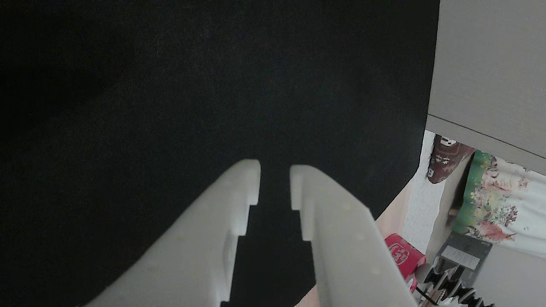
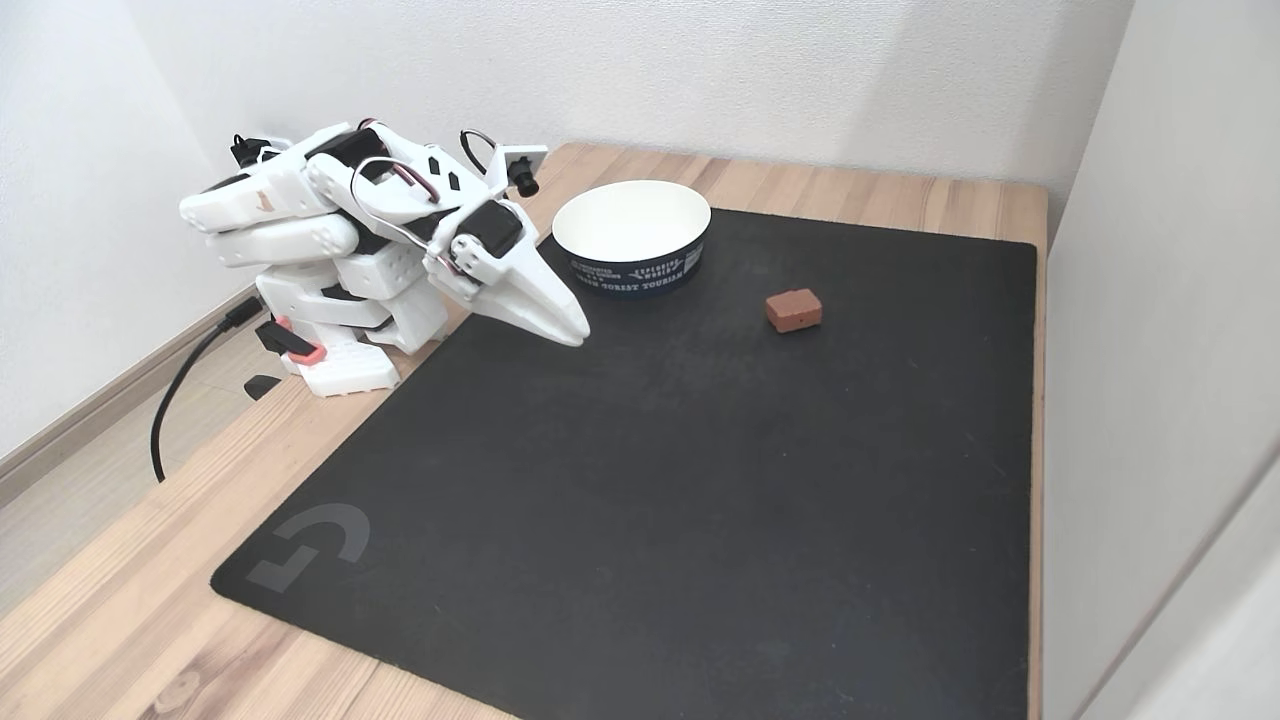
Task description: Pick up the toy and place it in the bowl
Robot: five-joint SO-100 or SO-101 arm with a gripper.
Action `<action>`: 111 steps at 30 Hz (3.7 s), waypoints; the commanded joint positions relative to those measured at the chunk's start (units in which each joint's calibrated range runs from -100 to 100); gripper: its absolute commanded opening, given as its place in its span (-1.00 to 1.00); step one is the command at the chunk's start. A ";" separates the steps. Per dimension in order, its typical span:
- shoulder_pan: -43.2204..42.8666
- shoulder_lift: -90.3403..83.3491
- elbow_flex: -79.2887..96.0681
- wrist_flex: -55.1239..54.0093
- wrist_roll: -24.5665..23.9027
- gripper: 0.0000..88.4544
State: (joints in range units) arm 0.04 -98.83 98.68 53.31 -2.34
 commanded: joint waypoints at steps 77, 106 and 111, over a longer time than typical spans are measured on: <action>-7.28 35.10 -30.49 -2.09 -0.06 -0.95; -18.99 96.21 -87.28 -3.95 0.36 -0.95; -19.49 104.71 -95.48 -2.34 0.36 -0.95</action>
State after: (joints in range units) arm -19.35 1.50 10.72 49.68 -2.29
